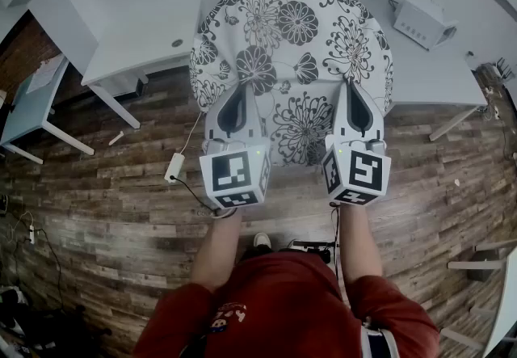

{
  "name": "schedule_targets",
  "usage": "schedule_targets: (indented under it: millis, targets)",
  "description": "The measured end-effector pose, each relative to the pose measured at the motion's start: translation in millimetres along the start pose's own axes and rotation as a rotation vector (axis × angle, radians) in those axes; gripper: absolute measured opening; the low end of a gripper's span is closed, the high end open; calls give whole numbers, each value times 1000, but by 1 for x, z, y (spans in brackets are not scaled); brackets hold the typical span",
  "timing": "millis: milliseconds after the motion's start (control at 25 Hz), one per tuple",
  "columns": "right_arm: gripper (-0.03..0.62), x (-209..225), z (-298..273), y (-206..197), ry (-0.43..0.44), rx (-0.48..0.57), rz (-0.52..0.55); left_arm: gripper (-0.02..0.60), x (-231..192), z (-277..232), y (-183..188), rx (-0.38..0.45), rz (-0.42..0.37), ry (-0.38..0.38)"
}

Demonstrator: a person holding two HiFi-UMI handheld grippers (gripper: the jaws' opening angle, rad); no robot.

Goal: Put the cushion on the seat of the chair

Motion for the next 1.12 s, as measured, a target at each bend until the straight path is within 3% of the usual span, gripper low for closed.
schedule_targets:
  millis: [1120]
  targets:
    - [29,-2,2,-4,-24,33,-5,29,-2,4,2,37,-30,-17]
Point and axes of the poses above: the fingertips, and each gripper's own axes: z backward along the fingers, x to its right, y out of its top, the point moved 3 cm from there along z, backward along the fingers, and after that the axes turned 9 degrees about -y, right-handed, at the moved point
